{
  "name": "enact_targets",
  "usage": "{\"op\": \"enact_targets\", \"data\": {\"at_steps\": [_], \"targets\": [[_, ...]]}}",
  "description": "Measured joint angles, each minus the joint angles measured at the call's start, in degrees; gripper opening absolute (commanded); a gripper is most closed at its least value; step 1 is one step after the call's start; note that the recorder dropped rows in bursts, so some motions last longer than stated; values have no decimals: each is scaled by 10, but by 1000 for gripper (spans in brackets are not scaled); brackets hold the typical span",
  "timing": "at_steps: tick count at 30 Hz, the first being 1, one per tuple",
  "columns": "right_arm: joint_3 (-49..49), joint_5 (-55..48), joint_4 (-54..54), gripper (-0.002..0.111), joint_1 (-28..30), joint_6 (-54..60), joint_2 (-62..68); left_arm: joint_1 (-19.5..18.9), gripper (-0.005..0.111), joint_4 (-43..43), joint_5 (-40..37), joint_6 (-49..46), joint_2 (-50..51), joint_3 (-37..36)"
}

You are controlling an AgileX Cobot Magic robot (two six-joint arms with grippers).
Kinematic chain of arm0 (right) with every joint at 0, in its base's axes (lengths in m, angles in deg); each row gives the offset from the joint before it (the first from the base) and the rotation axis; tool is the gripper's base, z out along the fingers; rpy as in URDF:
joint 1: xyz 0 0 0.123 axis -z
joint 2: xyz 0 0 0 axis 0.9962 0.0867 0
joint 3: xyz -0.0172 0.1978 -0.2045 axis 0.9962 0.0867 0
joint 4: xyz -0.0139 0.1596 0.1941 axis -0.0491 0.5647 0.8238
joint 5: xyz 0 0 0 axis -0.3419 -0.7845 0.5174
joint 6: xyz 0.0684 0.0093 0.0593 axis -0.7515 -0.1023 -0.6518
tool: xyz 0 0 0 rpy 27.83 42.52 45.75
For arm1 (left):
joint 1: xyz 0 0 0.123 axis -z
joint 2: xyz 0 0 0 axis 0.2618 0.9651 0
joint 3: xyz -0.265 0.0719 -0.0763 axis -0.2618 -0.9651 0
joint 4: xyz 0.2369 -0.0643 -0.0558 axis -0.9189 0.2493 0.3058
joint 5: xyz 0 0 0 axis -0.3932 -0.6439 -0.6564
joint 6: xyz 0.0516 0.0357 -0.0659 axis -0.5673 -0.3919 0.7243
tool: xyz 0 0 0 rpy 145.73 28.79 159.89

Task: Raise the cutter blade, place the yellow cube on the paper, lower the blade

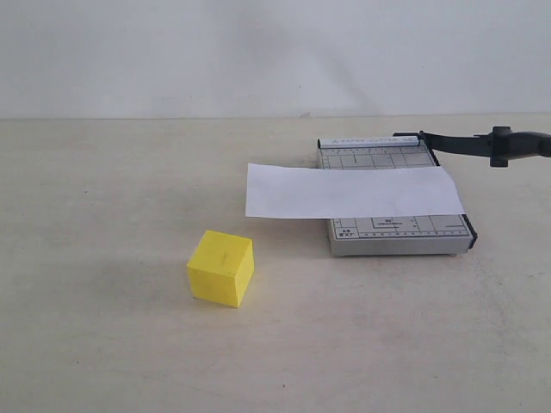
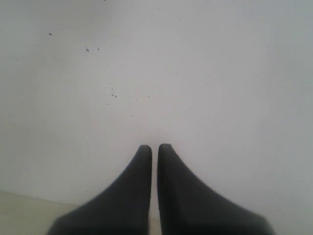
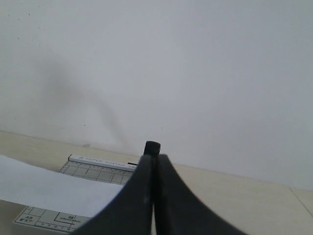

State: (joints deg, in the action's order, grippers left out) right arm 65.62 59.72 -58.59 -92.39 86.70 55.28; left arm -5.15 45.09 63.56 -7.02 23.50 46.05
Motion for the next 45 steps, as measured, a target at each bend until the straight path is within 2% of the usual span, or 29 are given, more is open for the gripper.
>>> {"op": "enact_targets", "data": {"at_steps": [3, 7, 12, 34, 37, 41, 43, 45], "targets": [[0, -10, 2, 0, 0, 0, 0, 0, 4, 0, 0, 0, 0, 0], [3, -83, 13, 0, 0, -2, 0, 0, 4, 0, -1, 12, 0, 0], [3, -78, 15, 0, 0, -3, 0, 0, 4, 0, -33, 49, 0, 0], [3, -72, 17, 0, 0, -4, 0, 0, 7, -8, -37, 79, 0, 0], [3, -72, 17, 0, 0, -4, 0, 0, 20, -79, -39, 114, 0, 4], [3, -67, 17, 0, 0, -4, 0, 0, 46, -282, -23, 256, 23, 28], [3, -67, 17, 0, 0, -4, 0, 0, 46, -428, 13, 361, 58, 39], [3, -67, 17, 0, 0, -4, 0, 0, 38, -578, 68, 469, 115, 58]]}}
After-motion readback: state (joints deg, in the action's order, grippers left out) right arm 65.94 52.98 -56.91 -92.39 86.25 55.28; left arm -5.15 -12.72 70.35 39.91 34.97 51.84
